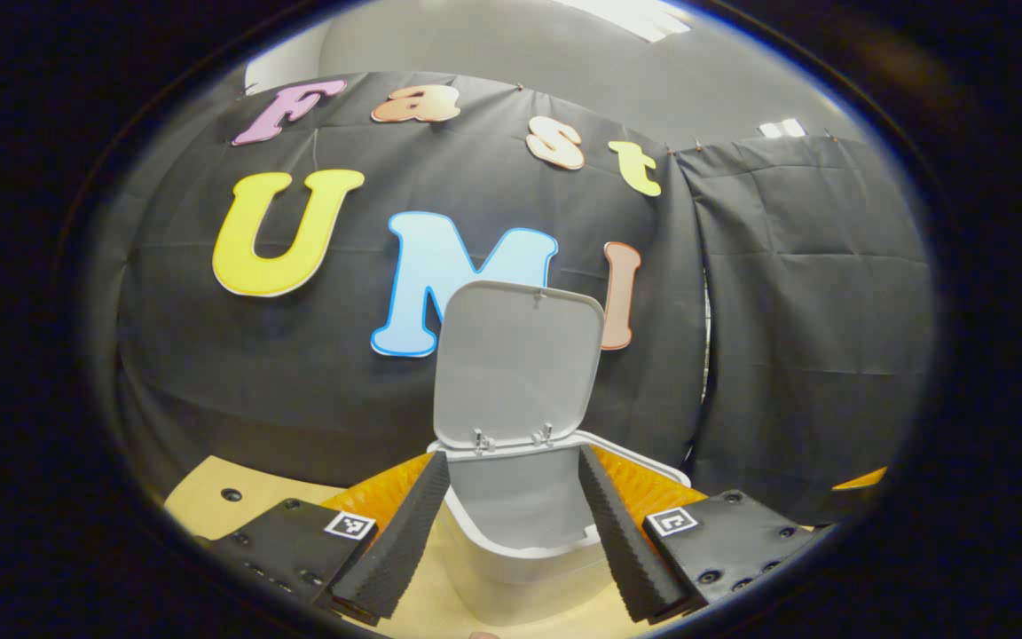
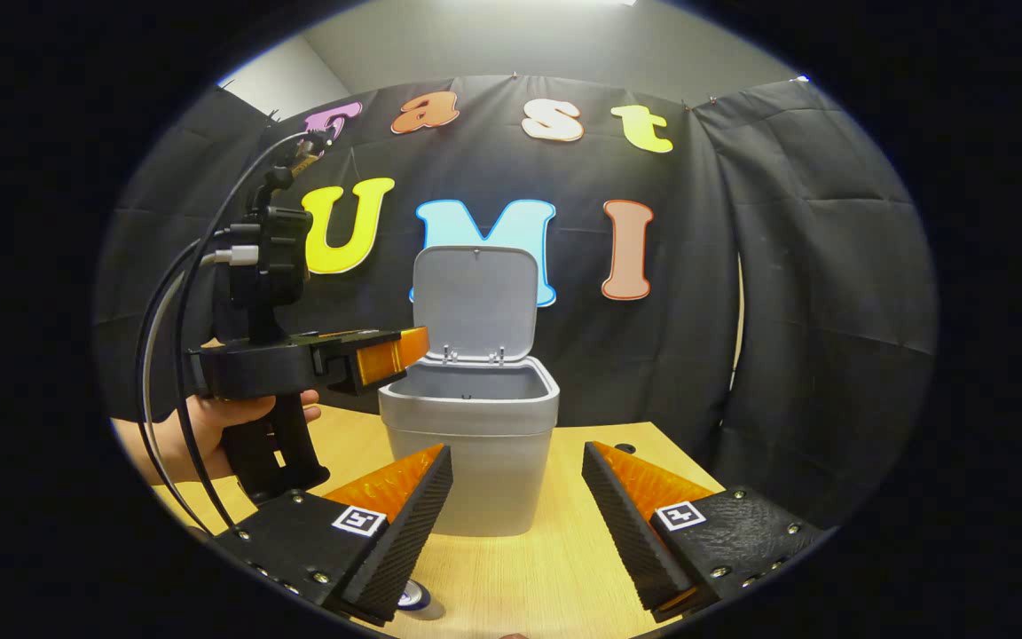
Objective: Press the lid of the desktop garbage bin to open it, pick up the crumpled paper on the desktop and throw it into the bin, then pick up the pop can on the desktop and drop it into the bin, and finally close the garbage bin lid.
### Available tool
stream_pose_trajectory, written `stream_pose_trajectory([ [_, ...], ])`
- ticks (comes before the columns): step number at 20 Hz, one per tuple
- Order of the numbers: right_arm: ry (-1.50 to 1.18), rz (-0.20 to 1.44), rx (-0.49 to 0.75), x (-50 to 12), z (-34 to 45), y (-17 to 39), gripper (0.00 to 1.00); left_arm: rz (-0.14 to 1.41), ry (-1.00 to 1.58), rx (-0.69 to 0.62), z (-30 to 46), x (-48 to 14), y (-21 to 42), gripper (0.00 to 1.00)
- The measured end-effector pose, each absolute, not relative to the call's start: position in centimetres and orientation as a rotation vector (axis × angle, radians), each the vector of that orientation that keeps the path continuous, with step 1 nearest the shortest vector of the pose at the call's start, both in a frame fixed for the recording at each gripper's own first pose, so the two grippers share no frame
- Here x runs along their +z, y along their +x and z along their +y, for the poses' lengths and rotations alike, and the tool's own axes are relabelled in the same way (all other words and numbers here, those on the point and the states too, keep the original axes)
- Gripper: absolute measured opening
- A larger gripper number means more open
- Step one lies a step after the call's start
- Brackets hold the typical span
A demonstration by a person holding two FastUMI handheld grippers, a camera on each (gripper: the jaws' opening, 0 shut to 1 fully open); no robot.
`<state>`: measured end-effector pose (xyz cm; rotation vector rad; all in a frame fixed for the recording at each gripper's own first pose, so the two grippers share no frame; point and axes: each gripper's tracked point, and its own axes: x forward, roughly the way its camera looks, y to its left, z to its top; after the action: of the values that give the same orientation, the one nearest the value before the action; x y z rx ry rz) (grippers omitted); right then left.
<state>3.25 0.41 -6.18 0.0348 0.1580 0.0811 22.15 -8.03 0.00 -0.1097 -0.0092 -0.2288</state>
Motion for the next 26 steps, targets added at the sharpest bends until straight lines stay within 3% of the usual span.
stream_pose_trajectory([
  [13,0.053,0.269,0.268,-9.3,5.1,2.3,0.95,-0.026,-0.068,-0.137,-4.6,0.3,16.6,0.95],
  [26,0.053,0.523,0.442,-15.5,9.4,0.6,0.95,-0.004,-0.070,-0.059,-2.0,-1.0,13.6,0.95],
])
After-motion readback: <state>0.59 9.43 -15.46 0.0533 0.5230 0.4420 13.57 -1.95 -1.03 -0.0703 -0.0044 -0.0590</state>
